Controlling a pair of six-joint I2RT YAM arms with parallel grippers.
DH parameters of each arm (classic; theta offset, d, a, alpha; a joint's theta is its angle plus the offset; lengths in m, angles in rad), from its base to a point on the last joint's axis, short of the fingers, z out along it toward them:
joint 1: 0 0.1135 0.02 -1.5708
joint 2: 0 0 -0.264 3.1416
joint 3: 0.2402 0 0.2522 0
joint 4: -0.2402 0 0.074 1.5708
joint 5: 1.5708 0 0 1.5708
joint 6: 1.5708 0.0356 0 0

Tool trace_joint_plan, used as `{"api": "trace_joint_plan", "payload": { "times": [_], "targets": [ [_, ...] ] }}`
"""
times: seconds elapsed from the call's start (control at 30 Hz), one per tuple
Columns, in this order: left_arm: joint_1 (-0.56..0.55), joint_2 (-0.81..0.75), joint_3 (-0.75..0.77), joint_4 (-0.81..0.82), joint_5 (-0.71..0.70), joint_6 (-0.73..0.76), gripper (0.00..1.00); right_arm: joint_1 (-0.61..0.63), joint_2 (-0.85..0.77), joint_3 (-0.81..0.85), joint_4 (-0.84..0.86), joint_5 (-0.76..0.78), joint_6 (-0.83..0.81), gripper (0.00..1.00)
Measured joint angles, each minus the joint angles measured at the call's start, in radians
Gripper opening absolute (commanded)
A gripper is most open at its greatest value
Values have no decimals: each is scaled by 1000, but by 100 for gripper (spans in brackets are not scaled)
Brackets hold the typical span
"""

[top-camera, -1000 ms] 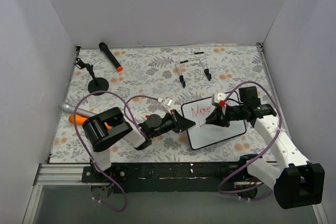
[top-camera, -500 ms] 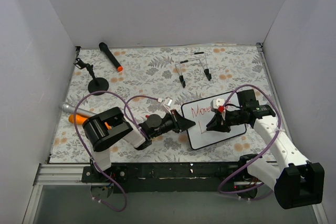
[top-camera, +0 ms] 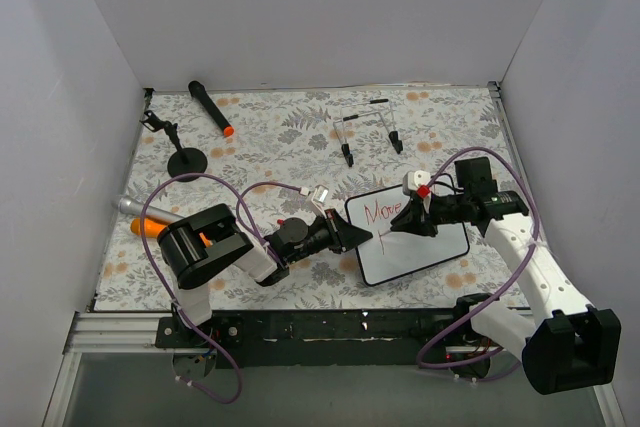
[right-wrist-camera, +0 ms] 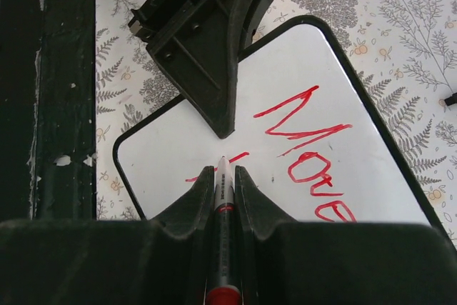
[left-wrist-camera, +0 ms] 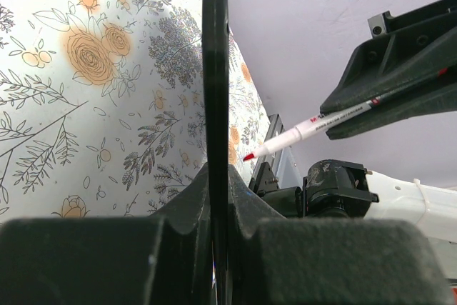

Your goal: Write a sentence on the whiteboard

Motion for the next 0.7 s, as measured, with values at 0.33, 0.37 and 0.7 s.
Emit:
{"api": "trace_joint_plan", "payload": {
  "times": [0.33,0.37,0.7],
  "targets": [
    [-1,0,0,0,0,0,0,0,14,0,93,11,94,1],
    [-1,0,0,0,0,0,0,0,14,0,97,11,99,1],
    [-1,1,0,0,0,0,0,0,14,-5,137,27,138,1]
  ]
}}
